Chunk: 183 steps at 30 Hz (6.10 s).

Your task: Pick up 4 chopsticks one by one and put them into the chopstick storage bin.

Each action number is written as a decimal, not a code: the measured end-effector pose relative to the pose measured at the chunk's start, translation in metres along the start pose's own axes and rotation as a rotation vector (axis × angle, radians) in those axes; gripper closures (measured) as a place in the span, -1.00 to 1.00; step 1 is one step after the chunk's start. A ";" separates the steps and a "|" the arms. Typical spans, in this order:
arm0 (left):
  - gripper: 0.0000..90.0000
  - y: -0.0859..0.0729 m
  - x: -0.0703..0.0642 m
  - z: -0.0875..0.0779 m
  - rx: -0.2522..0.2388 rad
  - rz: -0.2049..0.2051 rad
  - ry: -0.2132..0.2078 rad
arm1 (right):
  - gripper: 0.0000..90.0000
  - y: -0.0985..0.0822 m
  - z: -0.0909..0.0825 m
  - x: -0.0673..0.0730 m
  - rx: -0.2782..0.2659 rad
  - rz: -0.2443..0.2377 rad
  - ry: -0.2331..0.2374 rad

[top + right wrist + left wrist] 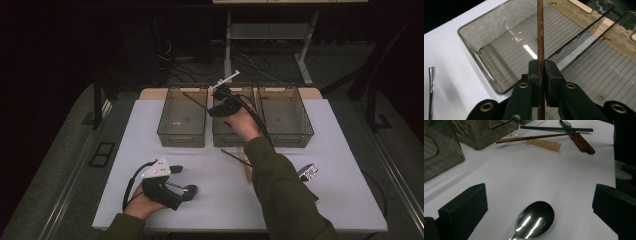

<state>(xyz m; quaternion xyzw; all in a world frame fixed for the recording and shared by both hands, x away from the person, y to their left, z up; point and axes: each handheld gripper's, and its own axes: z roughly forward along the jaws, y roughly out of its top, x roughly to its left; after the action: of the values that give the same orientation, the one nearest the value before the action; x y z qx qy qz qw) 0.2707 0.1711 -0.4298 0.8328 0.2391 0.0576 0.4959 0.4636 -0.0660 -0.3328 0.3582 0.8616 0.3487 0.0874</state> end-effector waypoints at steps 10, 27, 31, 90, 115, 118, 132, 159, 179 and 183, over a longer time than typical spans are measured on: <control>-1.00 0.001 -0.001 0.000 -0.006 0.003 -0.006 | 0.88 0.017 0.029 0.003 0.037 0.022 -0.033; -1.00 0.001 -0.001 -0.001 -0.016 0.005 -0.013 | 0.87 0.047 0.086 0.019 0.108 0.050 -0.059; -1.00 0.001 -0.001 -0.001 -0.018 0.006 -0.014 | 0.87 0.052 0.094 0.021 0.128 0.057 -0.070; -1.00 0.000 0.000 0.000 -0.005 -0.006 -0.005 | -0.53 -0.047 -0.041 -0.014 -0.146 -0.019 0.034; -1.00 -0.001 0.001 0.002 0.002 -0.006 0.003 | -0.51 -0.119 -0.078 -0.022 -0.157 -0.025 0.068; -1.00 -0.001 0.001 0.002 0.002 -0.007 0.005 | -0.49 -0.128 -0.080 -0.024 -0.152 -0.020 0.076; -1.00 -0.001 0.002 0.004 0.003 0.011 0.000 | -0.30 -0.176 -0.084 -0.025 -0.118 -0.029 0.088; -1.00 -0.001 -0.001 0.005 0.021 0.027 -0.006 | 0.30 -0.236 -0.090 -0.016 0.008 -0.097 0.090; -1.00 -0.002 -0.001 0.005 0.029 0.026 -0.007 | 0.65 -0.239 -0.077 -0.017 0.108 -0.167 0.072; -1.00 -0.002 -0.001 0.005 0.033 0.023 -0.005 | 0.70 -0.240 -0.076 -0.016 0.123 -0.173 0.073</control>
<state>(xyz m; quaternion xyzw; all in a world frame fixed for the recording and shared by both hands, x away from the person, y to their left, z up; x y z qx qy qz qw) 0.2707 0.1669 -0.4341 0.8438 0.2290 0.0572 0.4820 0.3118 -0.2378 -0.4376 0.2740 0.9118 0.2991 0.0634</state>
